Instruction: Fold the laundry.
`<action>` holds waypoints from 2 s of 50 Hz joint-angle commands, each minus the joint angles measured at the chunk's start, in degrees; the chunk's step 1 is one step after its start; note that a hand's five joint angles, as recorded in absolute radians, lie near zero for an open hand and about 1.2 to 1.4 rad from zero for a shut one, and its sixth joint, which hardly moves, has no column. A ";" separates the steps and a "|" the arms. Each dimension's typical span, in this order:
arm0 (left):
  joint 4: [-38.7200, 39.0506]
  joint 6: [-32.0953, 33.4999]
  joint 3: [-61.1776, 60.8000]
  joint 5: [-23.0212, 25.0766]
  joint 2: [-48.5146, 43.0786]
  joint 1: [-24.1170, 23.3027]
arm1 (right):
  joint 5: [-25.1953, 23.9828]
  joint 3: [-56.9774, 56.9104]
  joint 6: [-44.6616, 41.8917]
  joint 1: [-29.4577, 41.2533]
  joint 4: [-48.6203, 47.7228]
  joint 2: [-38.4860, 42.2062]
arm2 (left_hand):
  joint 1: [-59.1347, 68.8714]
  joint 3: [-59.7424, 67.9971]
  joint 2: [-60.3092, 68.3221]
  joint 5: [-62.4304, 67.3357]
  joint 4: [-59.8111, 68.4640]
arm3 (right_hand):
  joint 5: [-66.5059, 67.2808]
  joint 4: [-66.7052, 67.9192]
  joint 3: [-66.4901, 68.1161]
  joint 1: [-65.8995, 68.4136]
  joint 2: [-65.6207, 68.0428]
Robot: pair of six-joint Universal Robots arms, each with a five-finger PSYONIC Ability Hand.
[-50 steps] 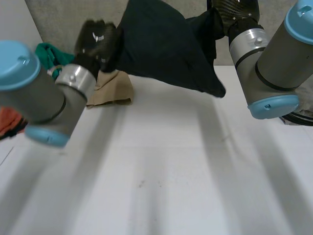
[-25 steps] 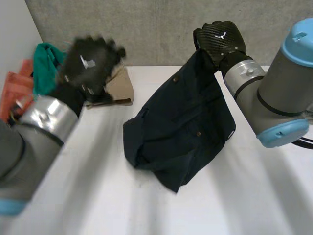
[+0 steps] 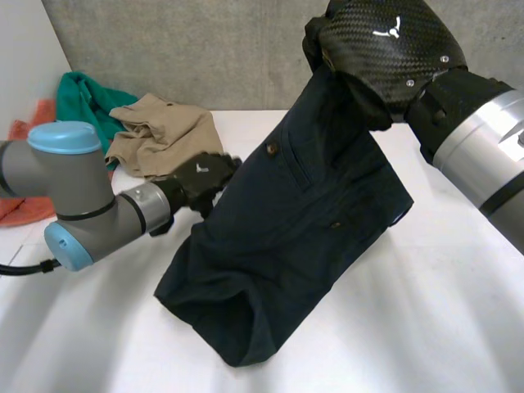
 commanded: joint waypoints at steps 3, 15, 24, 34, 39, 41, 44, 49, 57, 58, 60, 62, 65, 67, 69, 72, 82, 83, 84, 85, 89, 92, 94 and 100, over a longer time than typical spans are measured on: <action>-9.47 -0.45 2.15 5.28 -1.30 -0.03 | -0.02 0.81 -0.17 -2.25 2.23 1.79 | 59.38 60.00 59.74 60.18 60.19 | 14.92 11.80 14.48 21.14 12.51; -0.28 -2.64 3.90 -10.57 5.37 0.42 | 8.59 -7.88 -5.27 -5.43 4.96 15.14 | 59.38 60.00 59.74 60.18 60.19 | 14.92 11.80 14.48 21.14 12.51; 23.56 -5.46 5.40 -24.69 11.34 -3.54 | 15.01 -18.70 -7.46 -5.16 -13.88 23.94 | 59.38 60.00 59.74 60.18 60.19 | 14.92 11.80 14.48 21.14 12.51; 25.44 -13.28 2.77 -23.72 15.31 -3.55 | 14.67 -16.08 -6.50 -0.60 -17.55 23.33 | 24.72 25.34 25.08 25.52 25.53 | 14.92 11.80 14.48 21.14 12.51; 18.14 -16.27 0.56 -19.43 10.84 -2.84 | 8.26 -7.91 -4.48 0.46 -14.82 17.37 | -5.19 -4.57 -4.83 -4.39 -4.37 | 14.92 11.80 14.48 21.14 12.51; 14.99 -17.23 0.56 -14.88 7.77 -2.06 | 4.04 -4.74 -3.51 0.46 -14.38 13.50 | -5.70 -5.08 -5.34 -4.89 -4.88 | 14.92 11.80 14.48 21.14 12.51; 11.81 -18.11 1.00 -7.67 4.60 0.14 | -2.37 -1.66 -2.63 0.46 -12.71 10.15 | -5.20 -4.57 -4.83 -4.39 -4.38 | 14.92 11.80 14.48 21.14 12.51; 11.10 -21.10 3.20 -2.28 0.64 0.50 | -8.27 -0.16 -1.58 0.02 -6.30 5.32 | -5.70 -5.08 -5.34 -4.89 -4.88 | 14.92 11.80 14.48 21.14 12.51; 9.08 -25.94 5.84 3.08 -3.06 -0.12 | -14.16 0.89 3.43 -0.24 0.65 1.27 | -6.04 -5.41 -5.67 -5.23 -5.22 | 14.92 11.80 14.48 21.14 12.51; 8.55 -25.94 5.58 4.22 -3.06 -0.20 | -13.91 1.24 3.87 -0.41 0.57 0.83 | -5.37 -4.75 -5.01 -4.57 -4.55 | 14.92 11.80 14.48 21.14 12.51; 5.76 -25.94 4.61 8.50 -3.06 -0.99 | -13.82 1.60 4.14 -0.85 0.39 0.65 | -1.69 -1.07 -1.33 -0.89 -0.88 | 14.92 11.80 14.48 21.14 12.51; 3.73 -25.50 3.65 11.42 -3.06 -1.43 | -13.55 1.77 4.14 -2.51 0.48 0.65 | 5.86 6.49 6.23 6.67 6.68 | 14.92 11.80 14.48 21.14 12.51; 1.43 -24.62 1.45 15.30 -2.53 -1.70 | -13.03 1.77 4.14 -4.80 0.65 0.65 | 30.22 30.84 30.58 31.02 31.03 | 14.92 11.80 14.48 21.14 12.51; 0.99 -23.14 0.74 15.57 -2.18 -1.44 | -13.03 1.77 4.05 -6.47 0.74 1.18 | 58.54 59.16 58.90 59.34 59.35 | 14.92 11.80 14.48 21.14 12.51; 0.82 -21.90 0.65 14.87 -1.92 -1.17 | -13.02 1.60 3.79 -7.18 1.18 1.79 | 59.38 60.00 59.74 60.18 60.19 | 14.92 11.80 14.48 21.14 12.51; 0.46 -19.62 0.65 11.45 -0.60 -0.38 | -12.85 0.99 3.70 -8.76 1.88 4.15 | 59.38 60.00 59.74 60.18 60.19 | 14.92 11.80 14.48 21.14 12.51; 0.64 -15.66 -0.14 -4.55 5.99 1.03 | -4.33 -0.69 3.34 -10.70 5.93 9.35 | 59.38 60.00 59.74 60.18 60.19 | 14.92 11.80 14.48 21.14 12.51; 0.64 -15.57 -0.40 -7.61 6.95 0.59 | -3.28 -0.86 3.34 -10.61 6.01 9.61 | 59.38 60.00 59.74 60.18 60.19 | 14.92 11.80 14.48 21.14 12.51; 0.64 -15.57 -0.49 -8.68 7.31 0.41 | -2.14 -1.12 3.34 -10.61 6.02 9.79 | 59.38 60.00 59.74 60.18 60.19 | 14.92 11.80 14.48 21.14 12.51; 0.64 -15.48 -0.75 -9.82 7.83 0.32 | -0.91 -1.56 3.34 -10.52 6.10 10.23 | 59.38 60.00 59.74 60.18 60.19 | 14.92 11.80 14.48 21.14 12.51; 0.73 -15.31 -4.79 -14.58 13.19 -0.73 | 2.70 -2.53 3.08 -10.17 7.07 12.07 | 59.38 60.00 59.74 60.18 60.19 | 14.92 11.80 14.48 21.14 12.51; 0.73 -14.78 -8.30 -16.16 16.44 -1.43 | 3.32 -2.71 1.59 -10.08 8.47 12.87 | 59.38 60.00 59.74 60.18 60.19 | 14.92 11.80 14.48 21.14 12.51; 0.73 -13.99 -10.06 -16.69 17.41 -1.52 | 3.85 -3.06 -0.52 -10.08 9.61 13.66 | 59.38 60.00 59.74 60.18 60.19 | 14.92 11.80 14.48 21.14 12.51; 4.76 -10.21 -11.66 -20.37 16.81 -3.01 | 6.39 -6.03 -7.54 -7.45 9.80 20.32 | 59.38 60.00 59.74 60.18 60.19 | 14.92 11.80 14.48 21.14 12.51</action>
